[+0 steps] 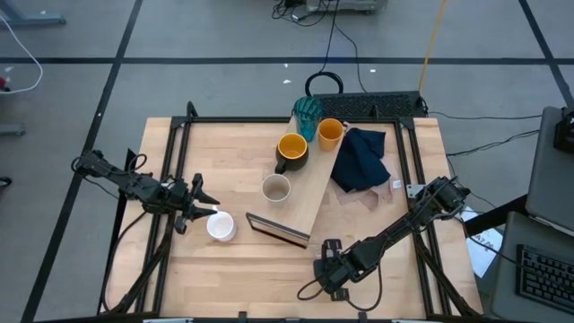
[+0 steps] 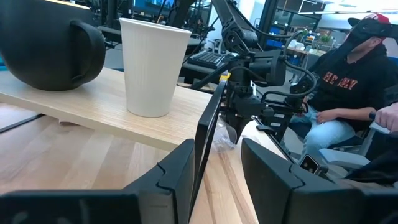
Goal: Stack small to large cups/mugs on shelf
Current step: Put the transparent mug on the shelf
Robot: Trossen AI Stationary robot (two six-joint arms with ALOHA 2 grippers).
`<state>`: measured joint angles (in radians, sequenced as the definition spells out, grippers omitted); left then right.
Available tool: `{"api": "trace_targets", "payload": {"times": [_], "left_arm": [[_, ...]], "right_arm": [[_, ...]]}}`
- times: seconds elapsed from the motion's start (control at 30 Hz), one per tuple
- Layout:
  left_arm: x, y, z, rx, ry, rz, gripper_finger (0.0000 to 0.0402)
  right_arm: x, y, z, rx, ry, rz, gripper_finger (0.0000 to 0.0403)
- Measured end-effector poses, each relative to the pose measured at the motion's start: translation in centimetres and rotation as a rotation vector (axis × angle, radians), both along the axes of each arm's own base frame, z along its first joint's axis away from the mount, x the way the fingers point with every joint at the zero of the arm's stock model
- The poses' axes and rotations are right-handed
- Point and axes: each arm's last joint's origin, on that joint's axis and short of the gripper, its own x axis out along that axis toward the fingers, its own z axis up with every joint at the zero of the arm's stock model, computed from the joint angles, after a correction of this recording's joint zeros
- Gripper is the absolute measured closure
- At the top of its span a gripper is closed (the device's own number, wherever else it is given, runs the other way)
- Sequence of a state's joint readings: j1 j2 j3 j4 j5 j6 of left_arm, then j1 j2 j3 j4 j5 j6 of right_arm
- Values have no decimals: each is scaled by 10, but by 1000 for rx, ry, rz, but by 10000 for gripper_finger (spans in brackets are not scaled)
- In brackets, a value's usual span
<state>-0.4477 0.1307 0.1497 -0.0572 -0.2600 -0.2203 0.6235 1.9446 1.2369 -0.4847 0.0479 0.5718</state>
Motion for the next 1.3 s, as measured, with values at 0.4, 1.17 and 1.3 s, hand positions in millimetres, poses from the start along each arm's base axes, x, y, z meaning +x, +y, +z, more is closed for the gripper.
{"api": "trace_targets", "payload": {"times": [0.4, 1.17, 1.3], "left_arm": [[0, 0, 0, -1, -1, 3, 268], [0, 0, 1, -7, -7, 4, 268], [0, 0, 1, -7, -7, 5, 268]], "right_arm": [[-1, -1, 9, 2, -37, -39, 403], [-3, -6, 42, 0, -162, -90, 402], [-5, -8, 53, -1, -200, -96, 402]]}}
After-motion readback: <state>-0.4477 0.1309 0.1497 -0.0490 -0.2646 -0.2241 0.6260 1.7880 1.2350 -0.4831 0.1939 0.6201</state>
